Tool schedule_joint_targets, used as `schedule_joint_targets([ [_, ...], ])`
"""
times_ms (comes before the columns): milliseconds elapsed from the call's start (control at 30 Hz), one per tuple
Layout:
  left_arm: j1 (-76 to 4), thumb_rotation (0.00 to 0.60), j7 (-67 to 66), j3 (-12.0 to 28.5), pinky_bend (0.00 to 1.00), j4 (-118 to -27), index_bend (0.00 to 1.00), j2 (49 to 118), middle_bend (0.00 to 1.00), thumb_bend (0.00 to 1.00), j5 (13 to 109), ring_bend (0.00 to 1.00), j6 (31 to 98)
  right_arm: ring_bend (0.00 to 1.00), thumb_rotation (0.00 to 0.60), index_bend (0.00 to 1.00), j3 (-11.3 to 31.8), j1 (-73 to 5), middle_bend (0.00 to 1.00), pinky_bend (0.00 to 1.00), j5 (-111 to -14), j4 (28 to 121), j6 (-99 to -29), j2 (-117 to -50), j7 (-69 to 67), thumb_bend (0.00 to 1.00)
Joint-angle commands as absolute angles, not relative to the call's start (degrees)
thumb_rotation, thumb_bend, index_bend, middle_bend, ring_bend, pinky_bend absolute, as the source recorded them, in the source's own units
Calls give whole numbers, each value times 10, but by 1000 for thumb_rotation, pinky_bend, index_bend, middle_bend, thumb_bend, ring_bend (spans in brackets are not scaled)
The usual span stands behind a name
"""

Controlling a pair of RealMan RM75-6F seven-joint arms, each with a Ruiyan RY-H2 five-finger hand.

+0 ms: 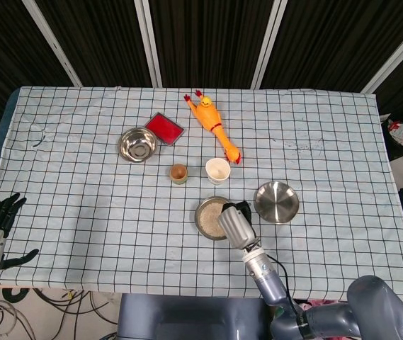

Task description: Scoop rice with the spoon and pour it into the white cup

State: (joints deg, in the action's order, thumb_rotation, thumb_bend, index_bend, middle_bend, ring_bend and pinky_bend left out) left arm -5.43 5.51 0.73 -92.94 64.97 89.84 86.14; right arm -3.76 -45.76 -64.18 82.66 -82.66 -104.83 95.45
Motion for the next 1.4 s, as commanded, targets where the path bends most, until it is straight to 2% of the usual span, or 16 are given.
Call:
schedule_joint_targets([
  [33, -55, 600, 56, 8, 0, -929, 0, 649, 0, 16, 898, 0, 861, 1000, 600, 631, -29, -450, 1000, 1000, -634, 828, -823, -1054, 947, 442],
  [367, -55, 600, 58, 7, 0, -931, 0, 648, 0, 16, 896, 0, 858, 1000, 600, 630, 31, -427, 1000, 1000, -567, 860, -825, -1075, 933, 442],
  [733, -55, 600, 57, 8, 0, -930, 0, 650, 0, 17, 896, 0, 859, 1000, 600, 638, 70, -408, 1000, 1000, -505, 905, -842, -1078, 927, 449],
  [1400, -55, 600, 57, 8, 0, -929, 0, 650, 0, 16, 896, 0, 860, 1000, 600, 639, 85, -405, 1000, 1000, -483, 937, -852, -1076, 889, 450],
])
